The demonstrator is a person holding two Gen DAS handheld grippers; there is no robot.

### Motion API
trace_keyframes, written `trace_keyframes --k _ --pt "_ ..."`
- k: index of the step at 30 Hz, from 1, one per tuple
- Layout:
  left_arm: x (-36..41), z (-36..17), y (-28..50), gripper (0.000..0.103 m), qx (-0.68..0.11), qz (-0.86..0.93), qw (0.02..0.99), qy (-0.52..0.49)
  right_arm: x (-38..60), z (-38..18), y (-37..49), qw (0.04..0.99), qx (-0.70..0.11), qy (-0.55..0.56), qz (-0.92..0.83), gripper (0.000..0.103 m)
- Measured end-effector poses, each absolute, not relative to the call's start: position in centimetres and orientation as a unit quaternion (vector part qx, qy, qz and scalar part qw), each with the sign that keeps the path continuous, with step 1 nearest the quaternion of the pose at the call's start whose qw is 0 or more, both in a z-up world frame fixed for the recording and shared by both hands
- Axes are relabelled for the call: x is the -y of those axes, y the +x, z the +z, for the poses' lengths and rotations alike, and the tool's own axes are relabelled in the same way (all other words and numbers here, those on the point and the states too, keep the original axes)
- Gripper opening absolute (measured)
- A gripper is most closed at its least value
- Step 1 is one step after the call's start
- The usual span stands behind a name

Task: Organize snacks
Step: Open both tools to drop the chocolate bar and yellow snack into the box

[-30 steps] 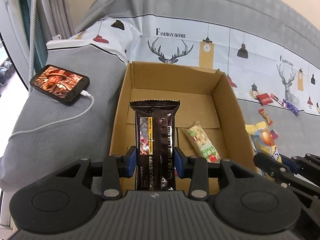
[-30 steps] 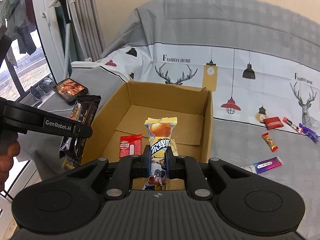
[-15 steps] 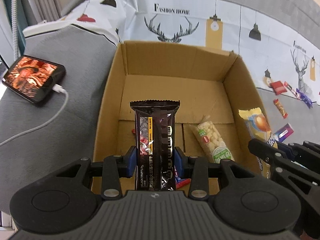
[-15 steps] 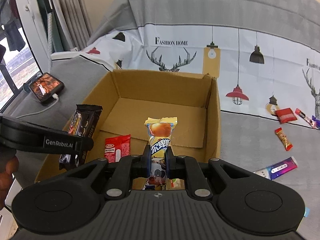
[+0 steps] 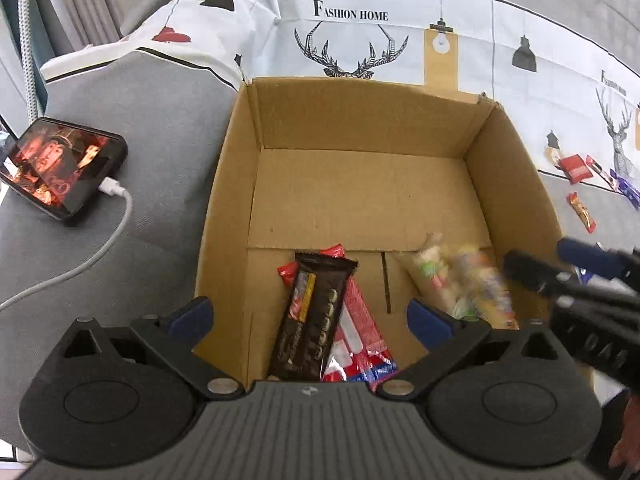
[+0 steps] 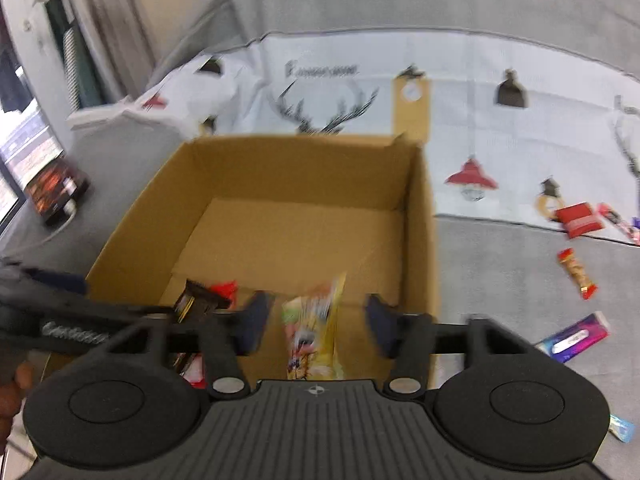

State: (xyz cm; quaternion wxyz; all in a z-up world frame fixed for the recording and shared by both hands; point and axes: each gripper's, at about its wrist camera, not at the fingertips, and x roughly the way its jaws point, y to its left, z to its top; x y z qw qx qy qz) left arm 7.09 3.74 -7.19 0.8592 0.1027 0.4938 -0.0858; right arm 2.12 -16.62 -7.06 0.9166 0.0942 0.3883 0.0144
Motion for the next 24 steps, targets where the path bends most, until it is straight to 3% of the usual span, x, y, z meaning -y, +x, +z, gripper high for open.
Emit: trace_keyframes --k 3,7,24 --pt "-4.5 -6.8 5.5 0.103 -0.499 -0.082 0.858 0.089 16.7 -6.0 0.4 0.914 -0.392 0.101 0.017 0.076" --pt "-5.7 -6.0 2.0 0.103 -0.499 -0.069 0.861 0.075 15.5 -5.0 -3.4 0.909 -0.403 0.103 0.021 0.082" --pt "-6.9 -1.6 -11.8 0.103 -0.420 -0.059 0.900 0.097 11.2 0.1 -16.9 0.937 -0.344 0.057 0.004 0.091"
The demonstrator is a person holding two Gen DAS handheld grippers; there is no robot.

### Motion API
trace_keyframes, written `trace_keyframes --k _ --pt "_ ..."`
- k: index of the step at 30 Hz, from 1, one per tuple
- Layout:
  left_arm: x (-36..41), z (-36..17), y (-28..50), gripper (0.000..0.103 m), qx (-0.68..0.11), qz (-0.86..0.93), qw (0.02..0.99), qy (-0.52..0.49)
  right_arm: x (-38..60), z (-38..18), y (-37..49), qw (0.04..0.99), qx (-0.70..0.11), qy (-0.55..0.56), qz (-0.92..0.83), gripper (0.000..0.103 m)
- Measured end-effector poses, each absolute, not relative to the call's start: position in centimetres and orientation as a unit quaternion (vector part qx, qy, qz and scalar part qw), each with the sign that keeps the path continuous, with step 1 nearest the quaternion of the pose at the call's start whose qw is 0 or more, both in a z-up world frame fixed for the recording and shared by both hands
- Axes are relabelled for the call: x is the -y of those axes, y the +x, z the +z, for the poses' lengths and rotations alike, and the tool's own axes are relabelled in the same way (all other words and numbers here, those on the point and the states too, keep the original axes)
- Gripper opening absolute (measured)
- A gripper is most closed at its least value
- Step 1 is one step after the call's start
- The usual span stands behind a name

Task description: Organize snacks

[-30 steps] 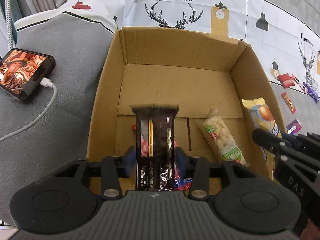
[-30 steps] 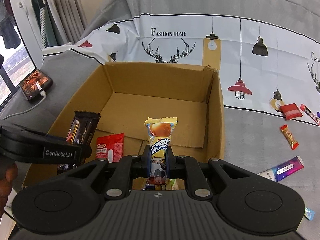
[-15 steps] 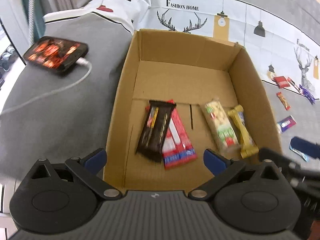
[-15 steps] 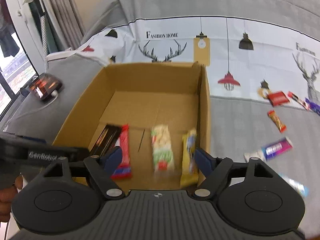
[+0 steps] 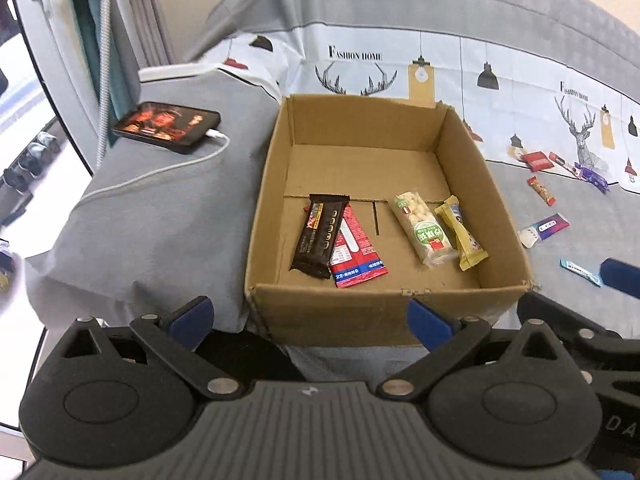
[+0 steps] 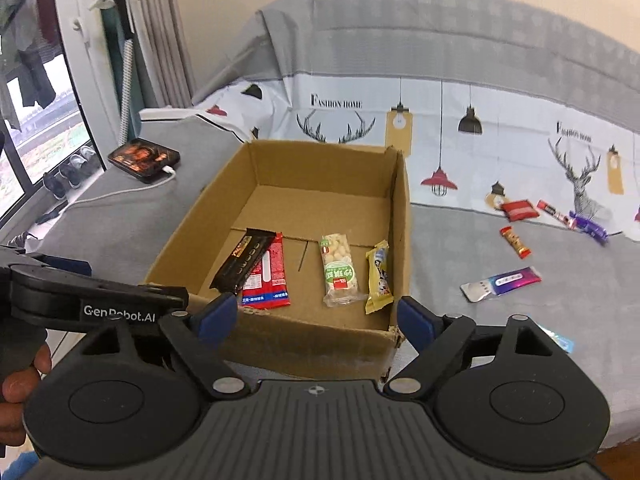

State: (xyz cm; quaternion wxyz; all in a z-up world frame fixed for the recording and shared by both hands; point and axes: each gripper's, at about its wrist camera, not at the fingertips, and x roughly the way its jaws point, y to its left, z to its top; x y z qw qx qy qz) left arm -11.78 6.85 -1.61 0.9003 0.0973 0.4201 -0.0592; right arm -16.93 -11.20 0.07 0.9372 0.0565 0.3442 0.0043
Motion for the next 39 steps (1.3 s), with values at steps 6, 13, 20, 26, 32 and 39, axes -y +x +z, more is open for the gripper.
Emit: trace_keyframes --k 6,13,20,26,32,39 --pt "-6.4 -0.4 -14.6 0.103 -0.392 -0.057 0.912 0.109 11.1 1.1 -19.4 0.945 -0.322 0.050 0.003 0.092" --pt "-6.3 0.5 -16.3 0.103 -0.375 -0.052 0.919 0.112 11.1 1.8 -21.1 0.949 -0.311 0.051 0.008 0.092" --pt "-6.5 1.1 -17.0 0.103 -0.366 -0.048 0.923 0.110 10.9 2.2 -21.9 0.952 -0.301 0.048 0.011 0.093" --pt "-6.5 1.2 -17.2 0.103 -0.365 -0.049 0.923 0.110 10.9 2.2 -22.0 0.953 -0.301 0.047 0.011 0.093" --pt "-6.6 1.2 -17.3 0.103 -0.366 -0.048 0.923 0.110 10.9 2.3 -22.0 0.952 -0.301 0.047 0.011 0.093" --pt "-6.7 1.1 -16.9 0.103 -0.372 -0.048 0.920 0.112 11.0 2.4 -22.1 0.950 -0.307 0.048 0.012 0.093"
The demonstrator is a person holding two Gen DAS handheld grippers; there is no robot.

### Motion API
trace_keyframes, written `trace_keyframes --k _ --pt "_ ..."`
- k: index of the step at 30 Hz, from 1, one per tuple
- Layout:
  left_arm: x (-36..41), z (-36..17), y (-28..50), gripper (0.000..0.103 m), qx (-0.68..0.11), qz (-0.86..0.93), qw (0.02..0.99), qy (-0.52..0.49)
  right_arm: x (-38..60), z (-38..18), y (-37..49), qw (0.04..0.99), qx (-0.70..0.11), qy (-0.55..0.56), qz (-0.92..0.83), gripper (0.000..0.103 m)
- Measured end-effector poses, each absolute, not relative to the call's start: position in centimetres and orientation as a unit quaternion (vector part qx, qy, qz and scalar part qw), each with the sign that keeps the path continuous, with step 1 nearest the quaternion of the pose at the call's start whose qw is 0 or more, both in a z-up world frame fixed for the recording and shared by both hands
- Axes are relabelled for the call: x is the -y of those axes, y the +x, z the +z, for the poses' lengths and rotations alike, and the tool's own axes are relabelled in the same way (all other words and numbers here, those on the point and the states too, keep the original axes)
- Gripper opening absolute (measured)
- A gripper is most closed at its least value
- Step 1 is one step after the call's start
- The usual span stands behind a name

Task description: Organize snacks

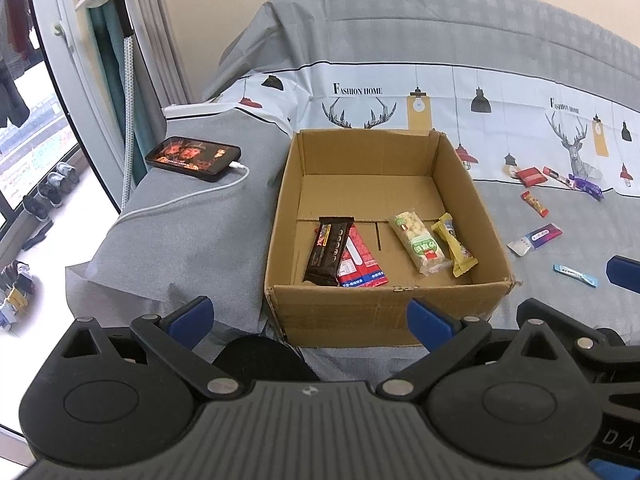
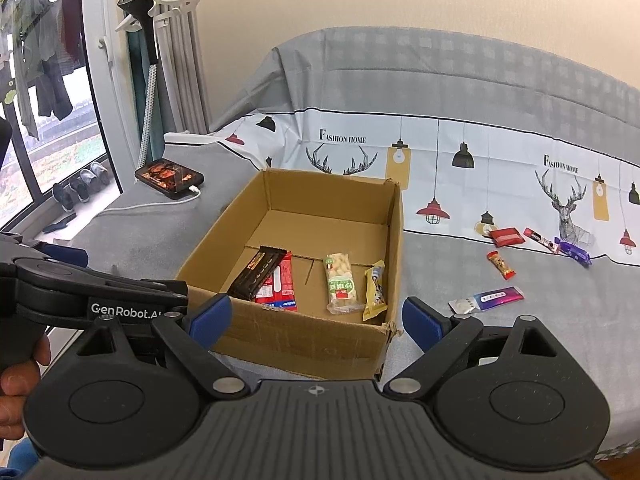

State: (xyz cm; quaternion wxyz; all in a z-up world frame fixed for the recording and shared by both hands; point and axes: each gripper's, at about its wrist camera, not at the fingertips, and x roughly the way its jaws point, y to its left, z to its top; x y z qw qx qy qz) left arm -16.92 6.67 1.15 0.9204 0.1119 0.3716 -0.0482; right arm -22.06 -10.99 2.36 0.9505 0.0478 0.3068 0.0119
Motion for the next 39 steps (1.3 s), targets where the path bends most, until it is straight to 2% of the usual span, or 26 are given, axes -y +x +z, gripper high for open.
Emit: trace_keyframes --k 27,39 --pt "-5.5 0.3 -15.8 0.103 -0.387 -0.048 0.912 0.130 11.4 1.4 -21.2 0.946 -0.318 0.064 0.016 0.093" --pt "3.6 0.7 -10.9 0.103 -0.434 -0.117 0.878 0.161 22.0 -0.8 -20.8 0.939 -0.312 0.117 -0.081 0.094"
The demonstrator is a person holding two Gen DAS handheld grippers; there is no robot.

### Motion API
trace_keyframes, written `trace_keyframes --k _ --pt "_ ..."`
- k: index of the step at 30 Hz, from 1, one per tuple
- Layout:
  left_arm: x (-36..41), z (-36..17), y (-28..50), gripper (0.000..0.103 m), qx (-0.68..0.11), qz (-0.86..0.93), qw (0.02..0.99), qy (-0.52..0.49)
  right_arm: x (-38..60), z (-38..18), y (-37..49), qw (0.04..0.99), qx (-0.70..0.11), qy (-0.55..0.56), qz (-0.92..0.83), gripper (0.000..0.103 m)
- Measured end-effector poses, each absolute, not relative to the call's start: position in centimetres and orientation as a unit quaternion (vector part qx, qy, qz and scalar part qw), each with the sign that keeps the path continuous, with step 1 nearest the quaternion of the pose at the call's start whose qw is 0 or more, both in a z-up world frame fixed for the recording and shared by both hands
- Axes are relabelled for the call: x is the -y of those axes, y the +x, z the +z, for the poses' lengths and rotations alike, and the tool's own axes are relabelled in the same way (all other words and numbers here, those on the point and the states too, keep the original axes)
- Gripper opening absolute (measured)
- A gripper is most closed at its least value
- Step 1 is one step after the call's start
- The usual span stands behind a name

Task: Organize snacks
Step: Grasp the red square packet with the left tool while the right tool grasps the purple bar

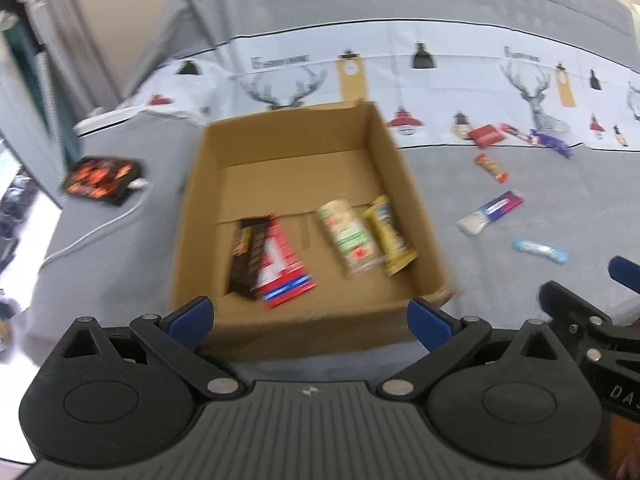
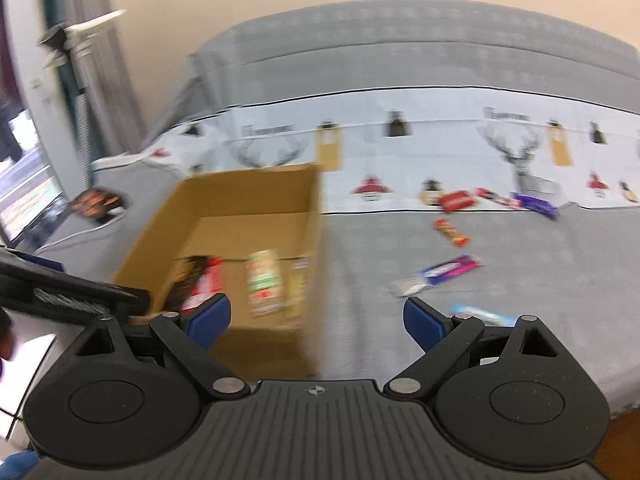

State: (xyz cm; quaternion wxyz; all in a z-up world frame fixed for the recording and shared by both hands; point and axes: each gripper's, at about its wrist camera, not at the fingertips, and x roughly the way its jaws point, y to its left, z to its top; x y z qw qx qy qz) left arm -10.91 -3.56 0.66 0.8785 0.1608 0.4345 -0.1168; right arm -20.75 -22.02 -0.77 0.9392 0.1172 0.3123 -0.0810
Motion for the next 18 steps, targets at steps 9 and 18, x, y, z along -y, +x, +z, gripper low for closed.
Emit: trace_keyframes --k 9,18 --pt "18.3 1.4 -3.0 0.103 -0.438 -0.199 0.858 0.183 38.9 -2.3 -17.3 0.928 -0.301 0.105 -0.195 0.097" --pt "36.9 -8.8 9.2 0.103 -0.423 -0.287 0.815 0.273 55.2 -10.6 -6.4 0.918 -0.328 0.053 -0.217 0.099"
